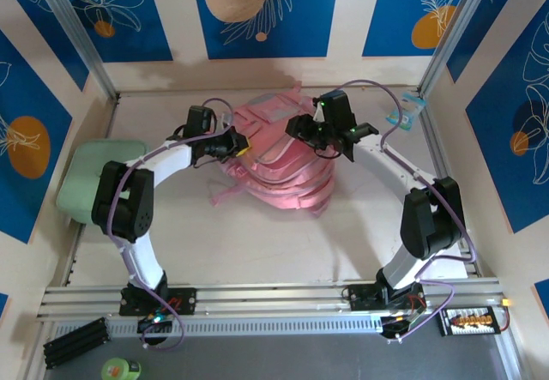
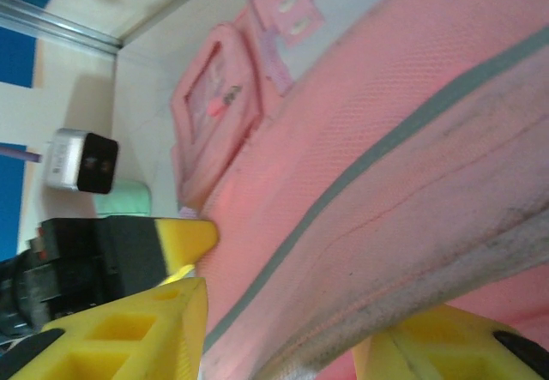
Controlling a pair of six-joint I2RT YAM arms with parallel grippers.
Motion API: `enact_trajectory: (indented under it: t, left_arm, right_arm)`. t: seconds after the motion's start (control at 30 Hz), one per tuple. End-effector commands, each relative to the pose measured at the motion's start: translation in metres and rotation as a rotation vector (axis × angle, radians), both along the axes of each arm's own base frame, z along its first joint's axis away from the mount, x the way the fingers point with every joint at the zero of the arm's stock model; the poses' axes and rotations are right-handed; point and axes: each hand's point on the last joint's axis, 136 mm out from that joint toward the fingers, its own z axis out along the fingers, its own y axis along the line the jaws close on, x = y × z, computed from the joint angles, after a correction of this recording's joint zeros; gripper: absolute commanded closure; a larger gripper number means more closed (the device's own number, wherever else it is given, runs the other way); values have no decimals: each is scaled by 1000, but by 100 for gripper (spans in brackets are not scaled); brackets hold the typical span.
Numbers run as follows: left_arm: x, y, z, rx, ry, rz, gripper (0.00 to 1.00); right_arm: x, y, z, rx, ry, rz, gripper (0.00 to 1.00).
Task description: Pack books, pencil case, and school supplies into a backpack
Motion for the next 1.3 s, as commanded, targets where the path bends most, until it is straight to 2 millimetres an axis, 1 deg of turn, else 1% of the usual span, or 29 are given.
enact_trajectory:
  t: [0.0, 0.1, 0.17, 0.23, 0.3, 0.4, 0.5, 0.53, 0.6, 0.77, 0.87, 0.93, 1.03, 1.13, 1.27]
  left_arm:
    - [-5, -32, 30, -90, -42, -82, 100]
    - [-1, -41, 42, -143, -55, -53, 100]
    - [4, -46, 52, -190, -65, -17, 100]
    - [10, -48, 62, -230, -78, 22, 100]
    - [17, -45, 67, -258, -83, 82, 100]
    - [22, -30, 67, -247, -102, 193, 100]
    - [19, -9, 67, -203, -123, 277, 100]
    - [17, -4, 67, -196, -128, 294, 100]
    - [11, -1, 71, -195, -129, 308, 100]
    - [-1, -16, 80, -220, -126, 292, 100]
    - [-4, -33, 84, -234, -125, 252, 100]
    - [-4, -46, 85, -252, -117, 227, 100]
    - [-4, -62, 85, -268, -108, 197, 100]
    - [-5, -70, 87, -274, -105, 183, 100]
    - [-5, -78, 91, -287, -105, 162, 100]
  right_arm:
    - [-4, -24, 5, -66, -17, -53, 53]
    - [-9, -57, -5, -181, 12, -126, 49]
    - [-19, -80, -8, -255, 30, -181, 42]
    - [-30, -95, -8, -297, 30, -209, 35]
    - [-42, -102, -4, -318, 22, -213, 31]
    - [-60, -103, 2, -318, 11, -199, 29]
    - [-73, -89, 1, -293, 14, -157, 29]
    - [-76, -82, 0, -283, 16, -136, 30]
    - [-82, -67, 0, -283, 11, -100, 30]
    - [-96, -23, 0, -309, -8, -20, 33]
    - [-103, 1, -2, -331, -16, 13, 37]
    - [-106, 10, -7, -358, -15, 2, 41]
    - [-105, 16, -17, -389, -10, -28, 48]
    - [-98, 23, -19, -395, -9, -42, 57]
    - [-88, 38, -22, -408, -34, -51, 64]
